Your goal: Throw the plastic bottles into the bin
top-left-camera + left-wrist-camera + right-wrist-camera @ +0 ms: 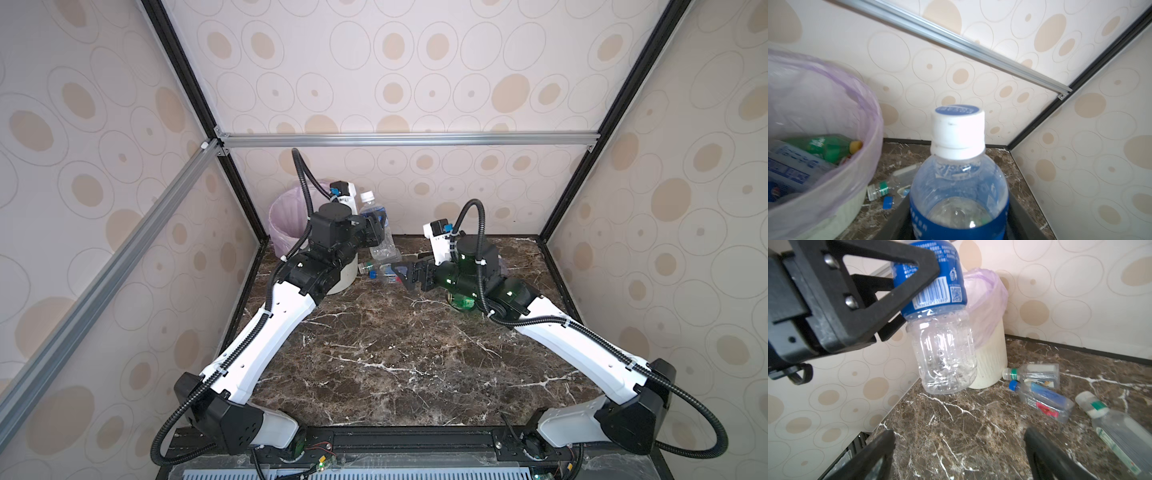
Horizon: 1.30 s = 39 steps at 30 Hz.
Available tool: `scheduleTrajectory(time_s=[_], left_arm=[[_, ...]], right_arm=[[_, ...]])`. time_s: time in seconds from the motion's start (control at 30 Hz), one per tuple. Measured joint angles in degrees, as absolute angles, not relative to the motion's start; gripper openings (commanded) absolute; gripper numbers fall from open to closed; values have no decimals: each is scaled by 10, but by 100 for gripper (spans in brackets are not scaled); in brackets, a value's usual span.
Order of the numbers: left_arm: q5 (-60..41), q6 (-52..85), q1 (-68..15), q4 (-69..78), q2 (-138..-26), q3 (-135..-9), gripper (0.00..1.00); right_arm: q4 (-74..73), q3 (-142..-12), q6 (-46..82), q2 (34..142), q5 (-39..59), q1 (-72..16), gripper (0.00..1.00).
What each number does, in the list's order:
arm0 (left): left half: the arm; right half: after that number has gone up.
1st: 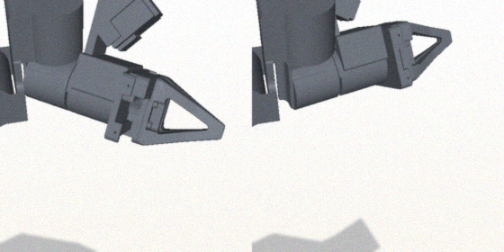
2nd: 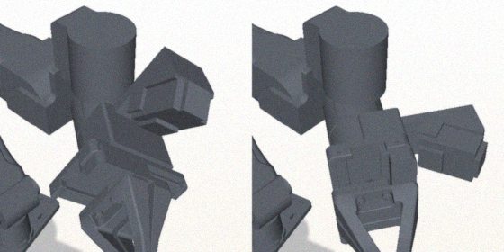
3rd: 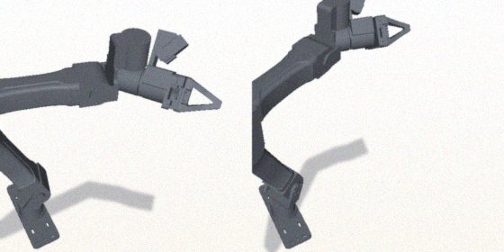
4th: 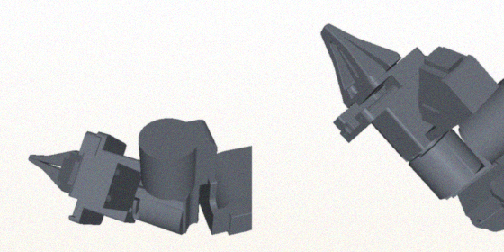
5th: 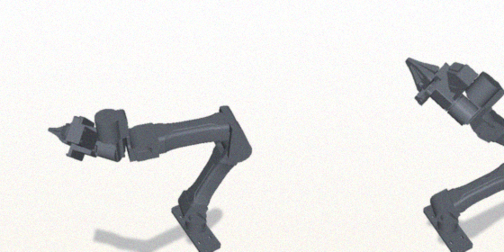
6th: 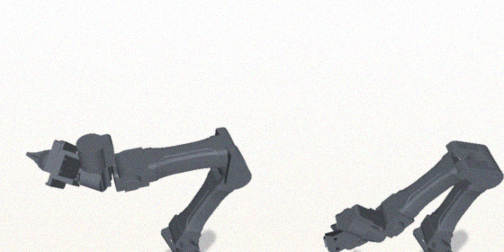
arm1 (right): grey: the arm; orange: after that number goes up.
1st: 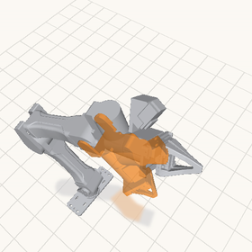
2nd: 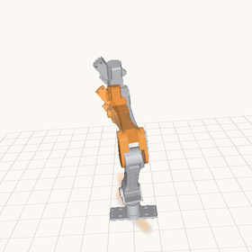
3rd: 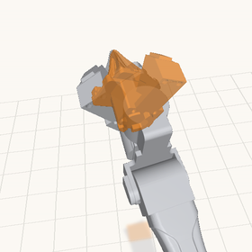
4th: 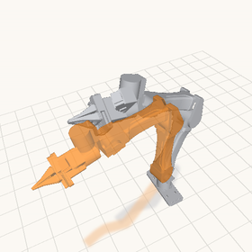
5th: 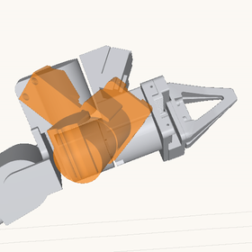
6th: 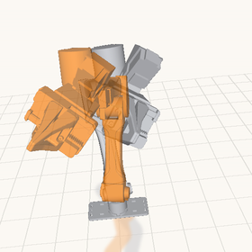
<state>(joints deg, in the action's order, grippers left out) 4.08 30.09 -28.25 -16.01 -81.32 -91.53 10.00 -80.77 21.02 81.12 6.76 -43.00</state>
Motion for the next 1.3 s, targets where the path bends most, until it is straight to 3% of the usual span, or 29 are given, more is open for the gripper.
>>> scheduleTrajectory(time_s=[0.47,0.9,0.97,1.07,1.13,1.3], left_arm=[[179,149,-250,-179,-843,-1074,59],[233,63,-211,-94,-828,-1056,59],[222,72,-174,-96,-852,-1053,63],[201,97,-128,-121,-917,-1079,88],[183,113,-110,-134,-950,-1070,99],[146,135,-110,-166,-954,-1021,99]], right_arm=[[121,-1055,161,943,63,-466,100],[138,-1103,146,990,64,-469,100],[142,-1103,146,995,65,-469,100],[148,-1103,147,998,66,-469,100],[151,-1103,147,998,67,-469,100],[150,-1096,147,998,67,-469,100]])
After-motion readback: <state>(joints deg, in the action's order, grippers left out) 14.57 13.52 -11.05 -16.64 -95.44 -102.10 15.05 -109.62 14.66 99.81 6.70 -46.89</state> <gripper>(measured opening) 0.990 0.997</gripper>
